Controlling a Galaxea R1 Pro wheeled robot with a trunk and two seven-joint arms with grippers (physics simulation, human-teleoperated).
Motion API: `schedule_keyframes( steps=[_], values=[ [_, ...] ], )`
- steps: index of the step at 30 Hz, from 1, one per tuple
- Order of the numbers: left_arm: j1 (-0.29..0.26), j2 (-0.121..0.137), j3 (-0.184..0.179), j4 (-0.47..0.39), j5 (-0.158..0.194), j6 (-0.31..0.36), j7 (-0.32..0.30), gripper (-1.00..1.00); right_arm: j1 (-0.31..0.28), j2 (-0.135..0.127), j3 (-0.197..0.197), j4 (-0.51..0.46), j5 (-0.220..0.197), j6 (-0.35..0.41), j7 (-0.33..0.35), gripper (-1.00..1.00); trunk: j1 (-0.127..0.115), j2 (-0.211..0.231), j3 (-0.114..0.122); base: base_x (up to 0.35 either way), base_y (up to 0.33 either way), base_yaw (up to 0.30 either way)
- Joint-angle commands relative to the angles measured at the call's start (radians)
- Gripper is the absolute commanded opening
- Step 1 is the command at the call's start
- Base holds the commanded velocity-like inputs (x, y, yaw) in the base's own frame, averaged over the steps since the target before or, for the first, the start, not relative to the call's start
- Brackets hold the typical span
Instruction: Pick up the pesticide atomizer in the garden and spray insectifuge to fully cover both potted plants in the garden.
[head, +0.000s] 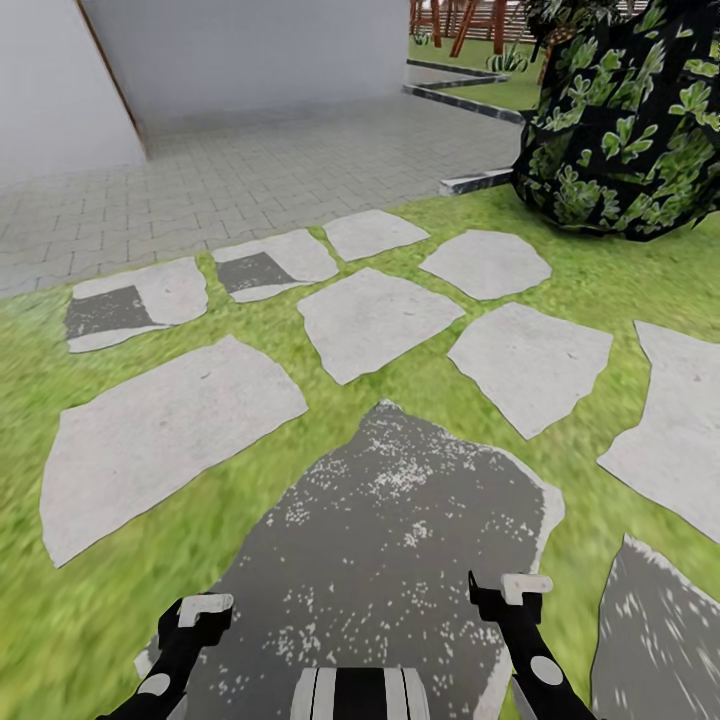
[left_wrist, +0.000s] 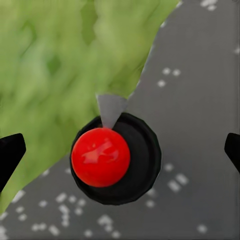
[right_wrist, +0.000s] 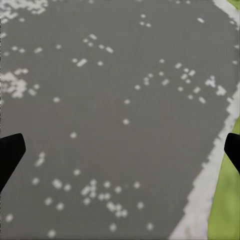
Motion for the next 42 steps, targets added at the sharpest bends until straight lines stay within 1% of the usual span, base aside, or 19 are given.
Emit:
schedule_keyframes(
  steps=[1,10,25,27,28,39,42],
  values=[
    [0.000,-0.001,0.007,0.001,-0.008,-0.004,0.001,1.00,0.000,0.000,0.000,0.001,0.003,-0.002,-0.003,1.00,0.000,0.000,0.001,0.000,0.000,0.000],
    [0.000,-0.001,0.007,0.000,-0.008,-0.004,0.001,1.00,0.000,0.000,0.000,0.001,0.003,-0.002,-0.003,1.00,0.000,0.000,0.011,-0.076,0.000,0.000],
    [0.000,-0.001,0.007,-0.001,-0.008,-0.004,0.001,1.00,0.000,0.000,0.001,-0.001,0.002,-0.002,-0.003,1.00,0.000,0.000,0.020,-0.006,0.000,0.000],
    [0.000,-0.001,0.007,-0.001,-0.008,-0.004,0.001,1.00,0.000,0.000,0.001,-0.001,0.002,-0.002,-0.003,1.00,0.000,0.000,0.020,0.000,0.000,0.000],
    [0.000,-0.001,0.007,-0.001,-0.008,-0.004,0.001,1.00,0.000,0.001,0.001,-0.001,0.003,-0.002,-0.003,1.00,0.000,0.000,0.016,0.000,0.000,0.000],
    [0.000,-0.001,0.007,-0.001,-0.008,-0.004,0.001,1.00,0.000,0.001,0.001,-0.001,0.002,-0.002,-0.003,1.00,0.000,0.000,0.016,0.000,0.000,0.000],
    [0.000,-0.001,0.007,-0.001,-0.008,-0.004,0.001,1.00,0.000,0.001,0.001,-0.001,0.002,-0.002,-0.003,1.00,0.002,-0.001,0.004,0.000,0.000,0.000]
  ],
)
